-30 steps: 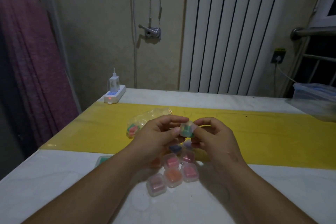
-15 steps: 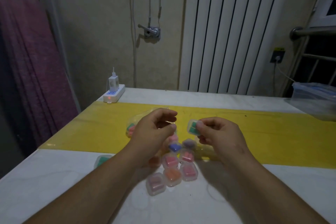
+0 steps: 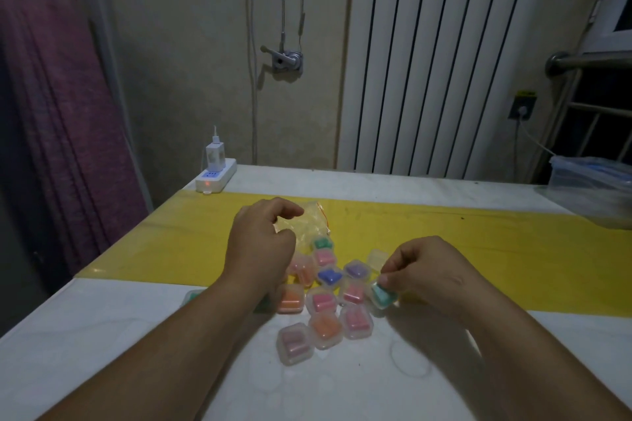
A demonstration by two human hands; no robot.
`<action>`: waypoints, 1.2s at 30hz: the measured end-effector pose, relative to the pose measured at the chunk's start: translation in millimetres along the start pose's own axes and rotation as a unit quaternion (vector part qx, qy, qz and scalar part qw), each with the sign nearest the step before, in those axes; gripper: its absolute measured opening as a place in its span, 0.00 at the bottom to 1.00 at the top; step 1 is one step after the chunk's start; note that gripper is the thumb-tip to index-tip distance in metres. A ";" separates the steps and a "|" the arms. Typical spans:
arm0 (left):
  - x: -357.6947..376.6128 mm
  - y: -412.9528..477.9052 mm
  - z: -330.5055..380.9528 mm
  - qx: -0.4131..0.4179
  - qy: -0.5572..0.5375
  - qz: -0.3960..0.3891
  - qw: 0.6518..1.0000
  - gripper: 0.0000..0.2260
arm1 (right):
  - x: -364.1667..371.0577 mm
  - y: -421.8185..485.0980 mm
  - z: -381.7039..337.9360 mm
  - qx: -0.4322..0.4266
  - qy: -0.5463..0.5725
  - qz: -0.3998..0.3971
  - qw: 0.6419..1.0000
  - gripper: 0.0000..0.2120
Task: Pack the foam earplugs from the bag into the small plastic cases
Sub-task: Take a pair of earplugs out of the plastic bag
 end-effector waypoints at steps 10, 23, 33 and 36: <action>0.2 8.9 -25.0 -0.120 0.226 -0.040 0.966 0.23 | 15.2 1.1 -4.9 -0.055 -0.066 0.040 0.995 0.09; 8.4 -3.7 12.3 0.141 0.094 -0.036 0.985 0.08 | 33.7 -7.2 -32.1 -0.171 -0.055 0.128 0.975 0.17; 5.9 -1.6 4.2 -0.057 -0.231 -0.031 0.971 0.13 | 12.2 -9.2 -19.9 -0.210 0.124 0.221 0.944 0.09; 8.5 -2.8 5.0 -0.124 -0.247 -0.051 0.960 0.09 | 11.0 -7.1 -18.3 -0.218 0.148 0.235 0.936 0.10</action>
Point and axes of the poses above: each hand's wrist, its own y-axis towards the middle knuckle, its own x-axis out of the palm, z = x × y, the point moved 3 cm from there along y, towards the middle knuckle, and after that the axes turned 9 degrees about -z, right-handed, at the moved point
